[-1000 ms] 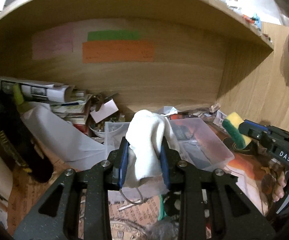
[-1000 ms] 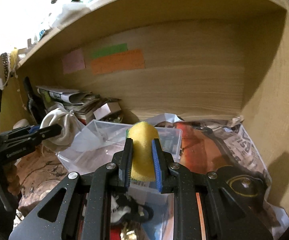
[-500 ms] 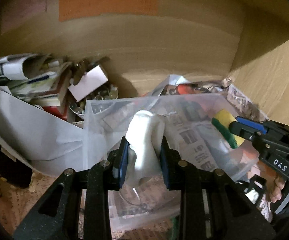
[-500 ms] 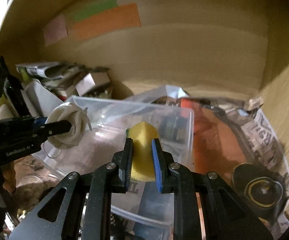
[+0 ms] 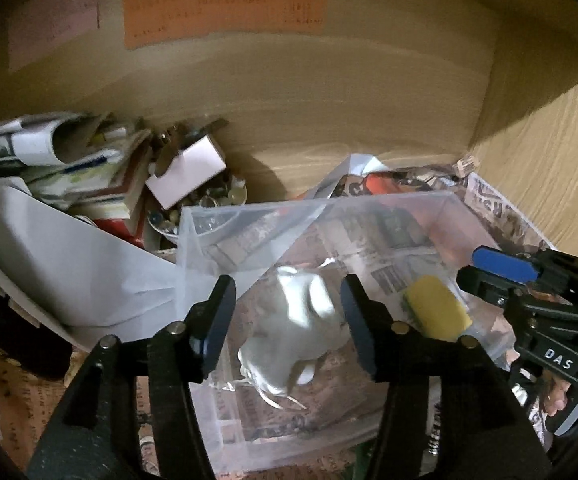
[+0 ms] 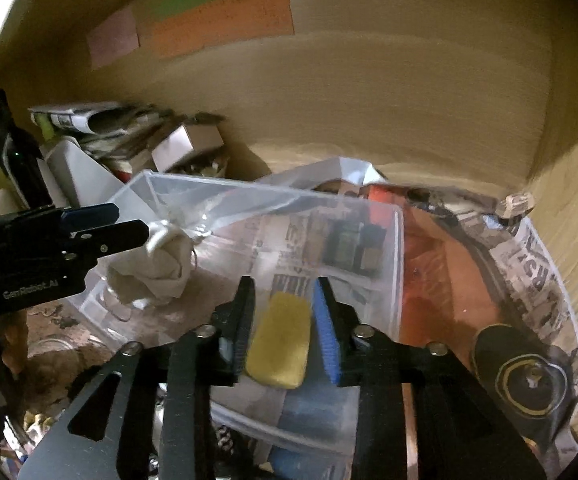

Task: Organize soft objects
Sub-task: 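Lower the sponge and cloth into the clear box and open both tools, then grasp the black bag with beaded chain using both tools, then carry the black bag over the clear box and open both tools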

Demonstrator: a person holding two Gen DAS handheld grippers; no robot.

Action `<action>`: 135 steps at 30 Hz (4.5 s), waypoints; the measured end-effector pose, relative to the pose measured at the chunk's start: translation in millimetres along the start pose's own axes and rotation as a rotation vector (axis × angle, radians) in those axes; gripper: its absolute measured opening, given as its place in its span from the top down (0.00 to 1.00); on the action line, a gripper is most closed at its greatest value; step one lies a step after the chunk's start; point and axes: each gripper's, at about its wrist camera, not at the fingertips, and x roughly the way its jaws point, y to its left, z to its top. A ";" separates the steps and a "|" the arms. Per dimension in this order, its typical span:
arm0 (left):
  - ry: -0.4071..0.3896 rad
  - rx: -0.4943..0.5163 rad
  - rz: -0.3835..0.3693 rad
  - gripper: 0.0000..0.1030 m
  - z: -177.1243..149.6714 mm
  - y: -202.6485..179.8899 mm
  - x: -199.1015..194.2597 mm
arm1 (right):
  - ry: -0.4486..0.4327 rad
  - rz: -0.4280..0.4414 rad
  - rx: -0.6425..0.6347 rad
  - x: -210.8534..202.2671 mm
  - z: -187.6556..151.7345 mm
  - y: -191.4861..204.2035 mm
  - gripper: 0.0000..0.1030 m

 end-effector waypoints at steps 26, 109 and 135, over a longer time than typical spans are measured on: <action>0.009 0.072 -0.086 0.35 -80.9 -26.6 -61.7 | 0.042 0.145 -0.057 -55.2 -64.4 58.0 0.64; -0.194 -0.004 -0.027 0.92 8.8 -4.0 -38.2 | -0.133 0.087 0.015 -27.4 0.3 22.2 0.93; -0.087 -0.025 -0.019 0.37 -35.9 15.7 -58.8 | -0.077 -0.019 -0.021 -49.1 -15.4 23.5 0.29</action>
